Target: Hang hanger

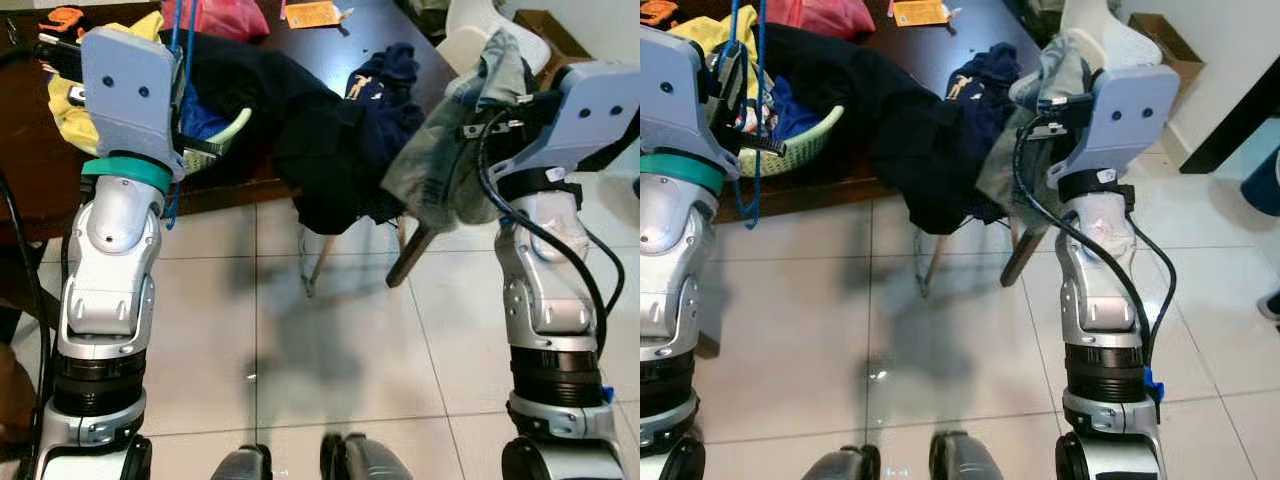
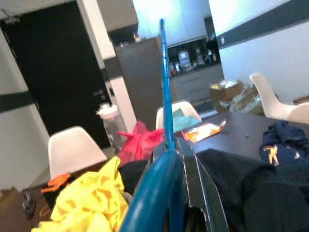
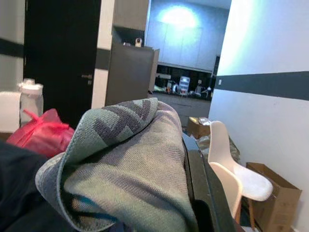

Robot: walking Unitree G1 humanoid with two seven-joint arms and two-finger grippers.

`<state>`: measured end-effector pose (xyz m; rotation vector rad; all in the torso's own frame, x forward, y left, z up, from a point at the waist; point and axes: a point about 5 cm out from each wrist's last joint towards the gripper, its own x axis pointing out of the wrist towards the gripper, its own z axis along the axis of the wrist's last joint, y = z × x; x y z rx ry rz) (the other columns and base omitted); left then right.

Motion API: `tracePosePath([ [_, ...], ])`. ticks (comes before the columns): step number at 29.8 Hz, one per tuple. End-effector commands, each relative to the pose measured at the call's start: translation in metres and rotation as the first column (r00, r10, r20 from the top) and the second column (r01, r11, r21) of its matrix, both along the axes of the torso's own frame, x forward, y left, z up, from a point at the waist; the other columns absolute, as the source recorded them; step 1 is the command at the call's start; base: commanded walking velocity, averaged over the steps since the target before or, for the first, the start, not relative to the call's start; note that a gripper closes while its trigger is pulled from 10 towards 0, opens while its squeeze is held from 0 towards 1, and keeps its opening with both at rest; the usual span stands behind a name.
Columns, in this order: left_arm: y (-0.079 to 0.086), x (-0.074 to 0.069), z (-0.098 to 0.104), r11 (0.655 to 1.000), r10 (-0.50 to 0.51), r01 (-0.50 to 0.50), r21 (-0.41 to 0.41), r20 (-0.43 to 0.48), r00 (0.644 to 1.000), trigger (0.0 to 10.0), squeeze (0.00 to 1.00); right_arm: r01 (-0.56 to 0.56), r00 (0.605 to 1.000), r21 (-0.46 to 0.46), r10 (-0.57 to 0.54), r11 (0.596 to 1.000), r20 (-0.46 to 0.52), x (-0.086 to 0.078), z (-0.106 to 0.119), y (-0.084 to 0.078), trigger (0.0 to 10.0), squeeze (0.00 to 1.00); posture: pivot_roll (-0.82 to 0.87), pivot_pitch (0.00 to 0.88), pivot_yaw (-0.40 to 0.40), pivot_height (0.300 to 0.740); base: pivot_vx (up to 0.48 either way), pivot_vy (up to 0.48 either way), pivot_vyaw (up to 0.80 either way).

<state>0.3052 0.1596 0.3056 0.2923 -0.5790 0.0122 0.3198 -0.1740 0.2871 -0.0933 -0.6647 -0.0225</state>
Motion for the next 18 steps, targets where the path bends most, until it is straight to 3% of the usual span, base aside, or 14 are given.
tracePosePath([
  [1,-0.0012,0.0004,0.001,1.0,-0.007,0.007,0.007,0.0,1.0,10.0,0.0,0.02,1.0,0.006,-0.02,1.0,-0.021,-0.0019,-0.0066,-0.0041,10.0,0.0,-0.02,0.076,0.024,0.74,0.27,0.0,0.0],
  [7,-0.0014,0.0002,0.0021,1.0,-0.012,0.012,-0.021,-0.009,1.0,10.0,0.0,0.015,0.999,0.015,-0.015,1.0,-0.038,-0.0019,-0.0122,-0.0027,10.0,0.0,-0.01,0.073,0.024,0.74,0.09,0.0,0.0],
  [14,-0.0006,-0.0002,0.0029,1.0,-0.002,0.002,0.001,-0.003,1.0,10.0,0.0,0.013,0.999,0.017,-0.013,1.0,-0.039,-0.0004,-0.0126,-0.0019,10.0,0.0,-0.01,0.075,0.022,0.74,0.0,0.0,0.0],
  [18,-0.0006,-0.0004,0.0024,1.0,-0.007,0.007,0.0,-0.005,1.0,10.0,0.0,0.006,0.999,0.019,-0.005,1.0,-0.041,0.0007,-0.0132,0.0004,10.0,0.0,-0.01,0.078,0.024,0.74,0.356,-0.183,0.0],
])
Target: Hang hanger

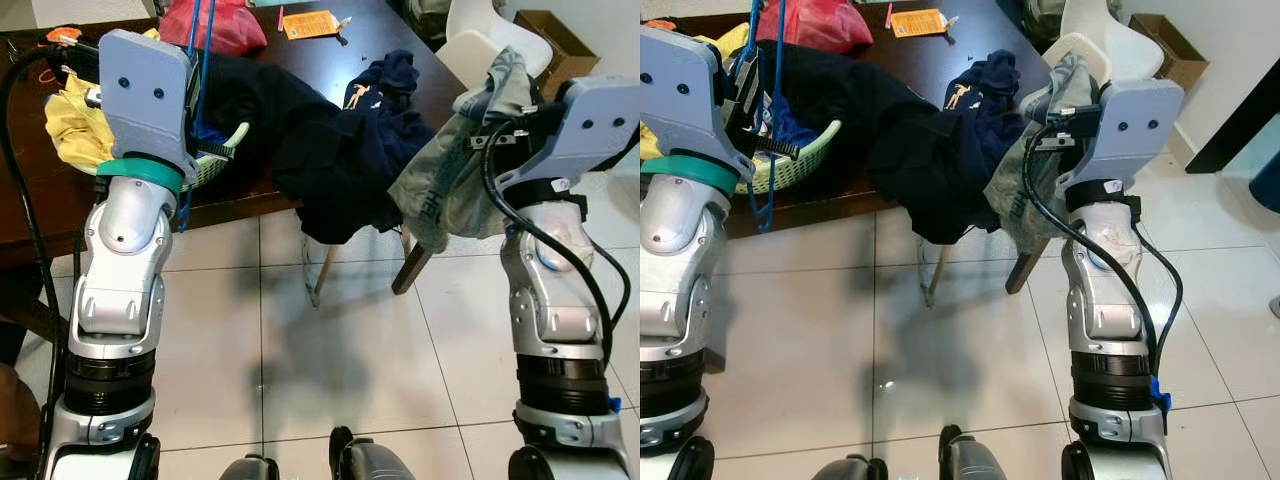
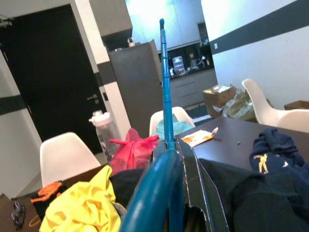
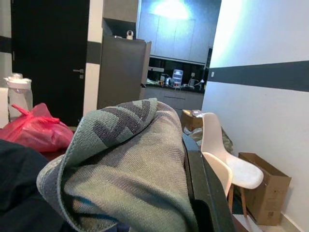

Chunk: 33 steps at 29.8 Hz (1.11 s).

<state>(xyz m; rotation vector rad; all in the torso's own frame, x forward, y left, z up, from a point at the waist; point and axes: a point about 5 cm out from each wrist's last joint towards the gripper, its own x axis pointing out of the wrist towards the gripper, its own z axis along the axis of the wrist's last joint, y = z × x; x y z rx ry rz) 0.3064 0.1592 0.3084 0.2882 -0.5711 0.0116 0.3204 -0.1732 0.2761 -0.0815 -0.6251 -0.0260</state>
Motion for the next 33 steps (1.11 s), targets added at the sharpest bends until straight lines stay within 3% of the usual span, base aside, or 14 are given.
tracePosePath([
  [1,-0.0002,-0.0015,-0.0004,1.0,-0.007,0.007,0.004,0.003,1.0,10.0,0.0,0.005,1.0,0.006,-0.005,1.0,-0.002,0.0001,-0.0021,-0.0003,10.0,0.0,-0.01,0.078,0.024,0.74,0.36,-0.244,0.0],
  [6,-0.0016,-0.0015,-0.0005,1.0,-0.014,0.014,0.004,0.001,1.0,10.0,0.0,0.003,1.0,0.025,-0.003,1.0,-0.011,-0.0003,-0.0041,-0.0005,10.0,0.0,-0.02,0.081,0.026,0.74,0.369,-0.049,0.0],
  [15,-0.0022,-0.0018,-0.0008,1.0,-0.014,0.014,0.006,-0.002,1.0,10.0,0.0,-0.001,1.0,0.047,0.001,0.999,-0.01,-0.0005,-0.0041,-0.0015,10.0,0.0,-0.01,0.085,0.025,0.74,0.374,0.0,-0.76],
  [33,-0.0021,-0.0025,0.0005,1.0,-0.008,0.008,0.006,0.004,1.0,10.0,0.0,-0.038,0.999,0.025,0.038,0.999,-0.01,-0.0003,-0.0058,0.004,10.0,0.0,-0.01,0.088,0.021,0.74,0.364,0.0,0.0],
])
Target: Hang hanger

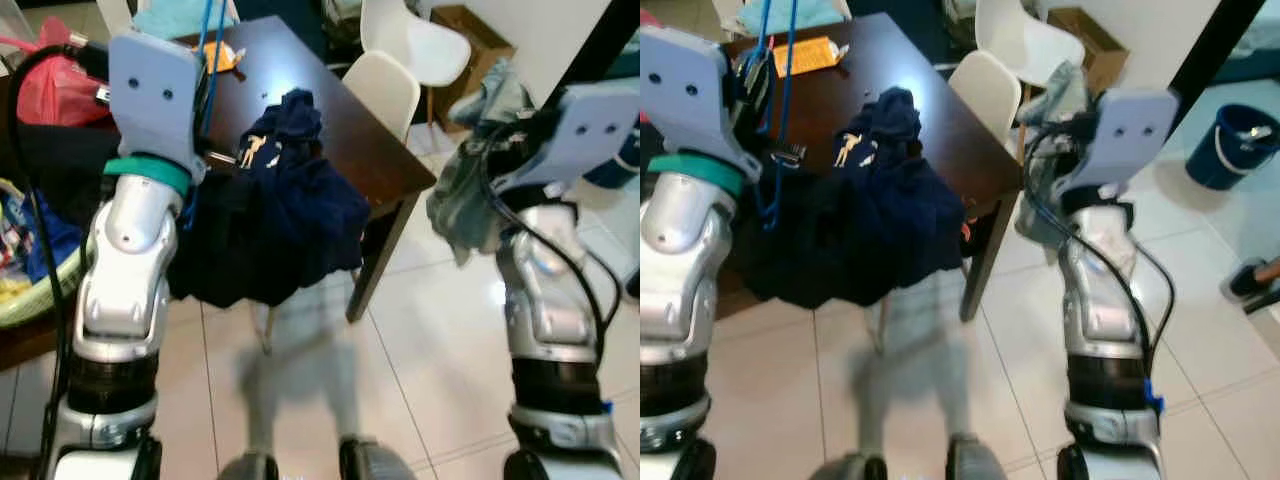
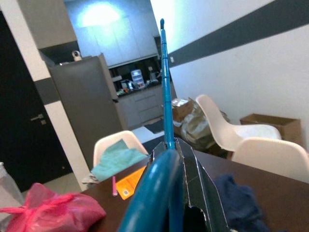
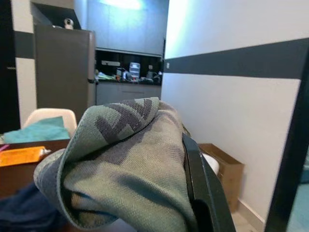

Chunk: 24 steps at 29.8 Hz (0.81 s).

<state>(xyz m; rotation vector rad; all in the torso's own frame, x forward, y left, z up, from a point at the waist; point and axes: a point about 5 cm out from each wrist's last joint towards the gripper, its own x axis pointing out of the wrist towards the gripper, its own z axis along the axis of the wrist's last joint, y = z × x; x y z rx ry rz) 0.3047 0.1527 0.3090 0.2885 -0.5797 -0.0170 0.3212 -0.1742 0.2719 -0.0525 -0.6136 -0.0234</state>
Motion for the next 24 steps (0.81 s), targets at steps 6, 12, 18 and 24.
tracePosePath([
  [6,0.005,-0.001,0.0,1.0,0.025,-0.025,-0.003,0.002,1.0,10.0,0.0,-0.062,0.998,-0.006,0.062,0.998,0.0,-0.001,-0.002,0.009,10.0,0.0,-0.01,0.089,0.02,0.74,0.361,0.0,0.0],
  [12,0.008,-0.004,0.011,0.996,0.078,-0.081,0.038,0.084,0.993,10.0,0.0,-0.194,0.981,-0.03,0.195,0.981,0.026,-0.005,0.004,0.024,10.0,0.0,0.0,0.088,0.02,0.74,0.361,0.0,0.0],
  [18,0.013,-0.017,0.058,0.955,0.172,-0.25,0.158,0.388,0.905,10.0,0.0,-0.198,0.977,-0.005,0.198,0.98,0.083,-0.003,0.016,0.027,10.0,0.0,0.01,0.085,0.009,0.74,0.36,0.0,0.0],
  [24,0.017,-0.017,0.077,0.947,0.164,-0.266,0.18,0.44,0.883,10.0,0.0,-0.2,0.972,0.007,0.198,0.98,0.124,-0.003,0.026,0.03,10.0,0.0,0.01,0.08,0.013,0.74,0.33,0.0,0.0],
])
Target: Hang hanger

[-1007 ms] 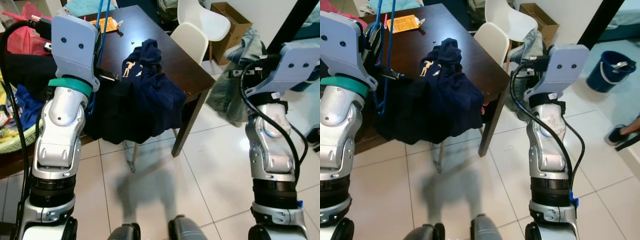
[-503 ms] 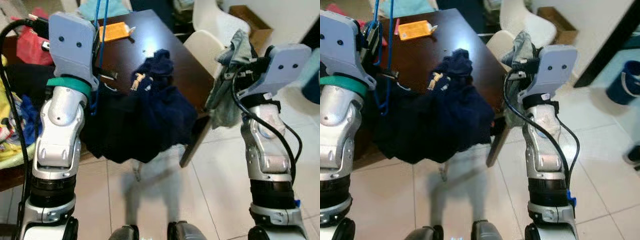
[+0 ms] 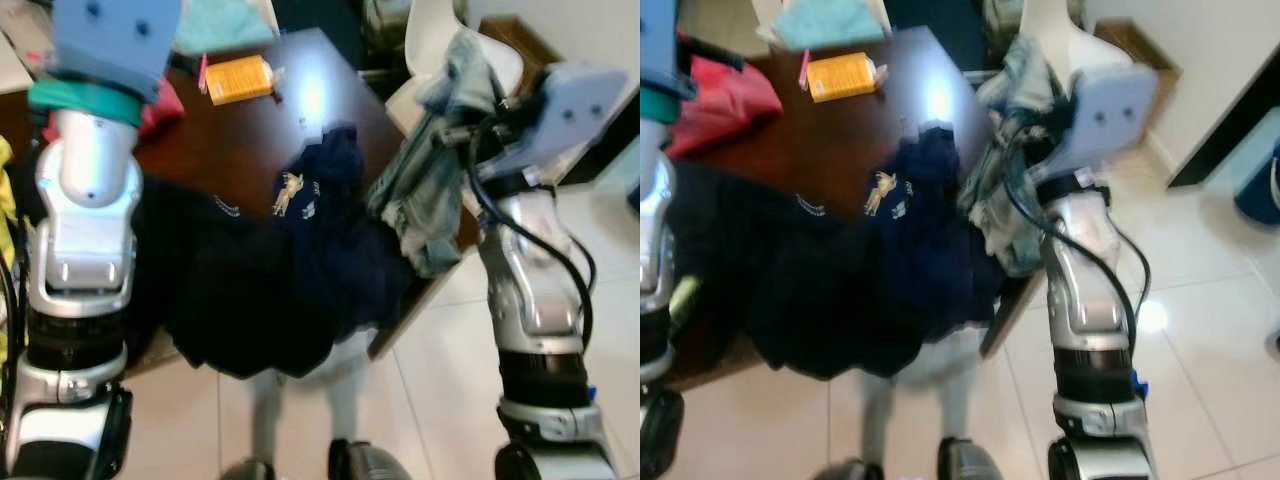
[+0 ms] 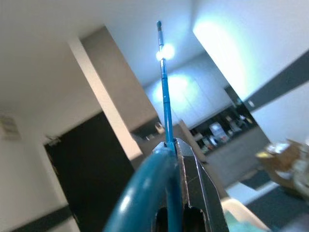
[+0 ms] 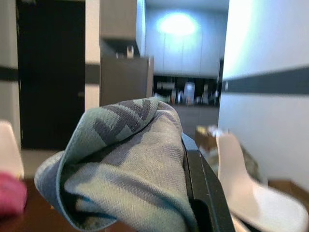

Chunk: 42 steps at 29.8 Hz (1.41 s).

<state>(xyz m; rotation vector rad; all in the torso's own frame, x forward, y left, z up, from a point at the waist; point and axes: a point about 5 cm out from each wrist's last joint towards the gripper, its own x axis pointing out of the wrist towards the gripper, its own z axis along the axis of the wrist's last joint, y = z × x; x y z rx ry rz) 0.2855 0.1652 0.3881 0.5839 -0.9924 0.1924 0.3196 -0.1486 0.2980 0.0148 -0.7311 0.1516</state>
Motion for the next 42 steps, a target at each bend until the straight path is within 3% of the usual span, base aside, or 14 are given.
tracePosePath([
  [1,0.004,0.002,-0.002,1.0,0.016,-0.016,0.005,-0.013,1.0,10.0,0.0,-0.016,1.0,0.01,0.016,1.0,0.008,-0.001,0.0,0.004,10.0,0.0,0.01,0.08,0.013,0.74,0.304,0.0,0.0],
  [10,-0.007,0.005,-0.034,0.995,-0.096,0.099,0.006,-0.178,0.979,10.0,0.0,0.01,0.992,-0.062,-0.002,0.998,0.124,0.008,0.026,0.022,10.0,0.0,0.03,0.085,0.012,0.74,0.0,0.0,0.0],
  [17,-0.012,-0.002,-0.048,0.991,-0.113,0.126,0.045,-0.225,0.968,10.0,0.0,0.117,0.988,-0.352,-0.073,0.929,0.136,0.029,0.019,0.043,10.0,0.0,0.05,0.083,-0.005,0.74,0.0,0.0,0.0],
  [18,-0.01,-0.003,-0.047,0.992,-0.102,0.116,0.051,-0.22,0.97,10.0,0.0,0.128,0.992,-0.437,-0.107,0.891,0.071,0.039,0.008,0.042,10.0,1.0,0.06,0.085,-0.011,0.74,0.0,0.0,0.0],
  [24,-0.005,-0.004,-0.044,0.994,-0.077,0.09,0.053,-0.211,0.974,10.0,0.0,0.106,0.991,-0.529,-0.131,0.842,-0.01,0.047,-0.007,0.034,10.0,1.0,0.06,0.083,-0.015,0.74,0.0,0.0,0.0],
  [25,-0.004,-0.004,-0.044,0.995,-0.072,0.085,0.054,-0.21,0.975,10.0,0.0,-0.031,0.988,-0.606,-0.067,0.795,-0.139,0.048,-0.02,0.03,10.0,0.41,0.05,0.082,-0.013,0.74,0.0,0.0,0.0],
  [26,-0.004,-0.004,-0.044,0.995,-0.072,0.085,0.054,-0.21,0.975,10.0,0.0,-0.031,0.988,-0.606,-0.067,0.795,-0.139,0.048,-0.02,0.03,10.0,0.41,0.05,0.082,-0.013,0.74,0.0,0.0,0.0],
  [27,-0.004,-0.004,-0.044,0.995,-0.072,0.086,0.054,-0.212,0.975,10.0,0.0,-0.166,0.969,-0.642,0.002,0.748,-0.247,0.046,-0.03,0.027,10.0,0.0,0.05,0.08,-0.01,0.74,0.0,0.0,0.0],
  [28,-0.005,-0.004,-0.044,0.995,-0.075,0.088,0.054,-0.213,0.974,10.0,0.0,-0.317,0.914,-0.614,0.06,0.723,-0.401,0.043,-0.04,0.019,10.0,0.0,0.05,0.078,-0.008,0.74,0.0,0.0,0.0],
  [32,-0.006,-0.004,-0.044,0.994,-0.079,0.092,0.055,-0.216,0.973,10.0,0.0,-0.439,0.859,-0.615,0.106,0.655,-0.501,0.035,-0.048,0.006,10.0,0.0,0.05,0.075,-0.005,0.74,0.0,0.0,0.0],
  [34,-0.005,-0.005,-0.043,0.994,-0.079,0.094,0.062,-0.218,0.973,10.0,0.0,-0.454,0.843,-0.712,-0.001,0.536,-0.538,0.034,-0.062,-0.019,10.0,0.0,0.05,0.076,-0.004,0.74,0.0,0.0,0.0],
  [36,-0.005,-0.005,-0.043,0.994,-0.078,0.094,0.064,-0.219,0.973,10.0,0.0,-0.46,0.838,-0.746,-0.042,0.481,-0.544,0.034,-0.067,-0.027,10.0,0.0,0.05,0.076,-0.004,0.74,0.0,0.0,0.0],
  [38,-0.001,-0.005,-0.04,0.994,-0.07,0.086,0.065,-0.216,0.974,10.0,0.0,-0.427,0.831,-0.731,-0.087,0.533,-0.549,0.039,-0.062,-0.042,10.0,0.0,0.05,0.077,-0.007,0.74,0.0,0.0,0.0],
  [42,0.001,-0.005,-0.04,0.995,-0.065,0.081,0.065,-0.218,0.974,10.0,0.0,-0.435,0.828,-0.718,-0.073,0.544,-0.556,0.039,-0.059,-0.042,10.0,0.0,0.05,0.077,-0.004,0.74,0.0,0.0,0.0],
])
